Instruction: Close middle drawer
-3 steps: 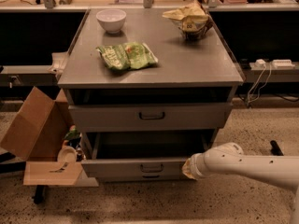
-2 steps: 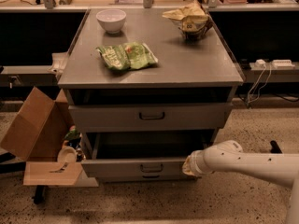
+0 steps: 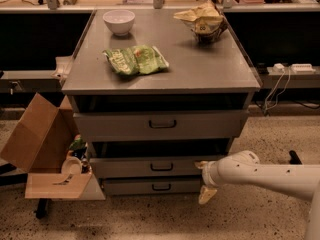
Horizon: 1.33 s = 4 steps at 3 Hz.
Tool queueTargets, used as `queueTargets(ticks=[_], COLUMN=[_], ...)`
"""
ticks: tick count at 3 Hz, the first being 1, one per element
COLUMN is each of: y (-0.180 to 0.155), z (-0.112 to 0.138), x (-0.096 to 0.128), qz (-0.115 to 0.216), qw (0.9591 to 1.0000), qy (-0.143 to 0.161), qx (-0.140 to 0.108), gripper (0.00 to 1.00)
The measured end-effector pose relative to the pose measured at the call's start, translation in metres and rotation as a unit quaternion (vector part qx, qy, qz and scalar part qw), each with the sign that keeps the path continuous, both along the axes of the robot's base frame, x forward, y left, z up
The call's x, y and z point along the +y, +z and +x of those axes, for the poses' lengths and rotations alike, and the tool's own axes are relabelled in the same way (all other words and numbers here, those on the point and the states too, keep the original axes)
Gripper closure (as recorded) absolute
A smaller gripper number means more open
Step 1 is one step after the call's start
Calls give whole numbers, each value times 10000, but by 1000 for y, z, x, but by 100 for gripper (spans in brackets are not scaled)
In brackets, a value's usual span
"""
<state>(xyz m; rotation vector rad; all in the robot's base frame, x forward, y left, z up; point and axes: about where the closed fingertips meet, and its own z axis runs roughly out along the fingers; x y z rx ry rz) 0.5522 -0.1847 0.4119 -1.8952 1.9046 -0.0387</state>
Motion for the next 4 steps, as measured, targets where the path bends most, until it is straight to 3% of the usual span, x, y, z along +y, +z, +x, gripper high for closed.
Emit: queueTargets(ticks=[1, 3, 4], y=[4, 7, 6], z=[4, 43, 58], x=[-3, -13, -15], qz=[-26, -161, -153], qw=[9999, 9989, 9988], qy=[-49, -148, -210], qx=[-151, -414, -423], gripper=[25, 73, 62])
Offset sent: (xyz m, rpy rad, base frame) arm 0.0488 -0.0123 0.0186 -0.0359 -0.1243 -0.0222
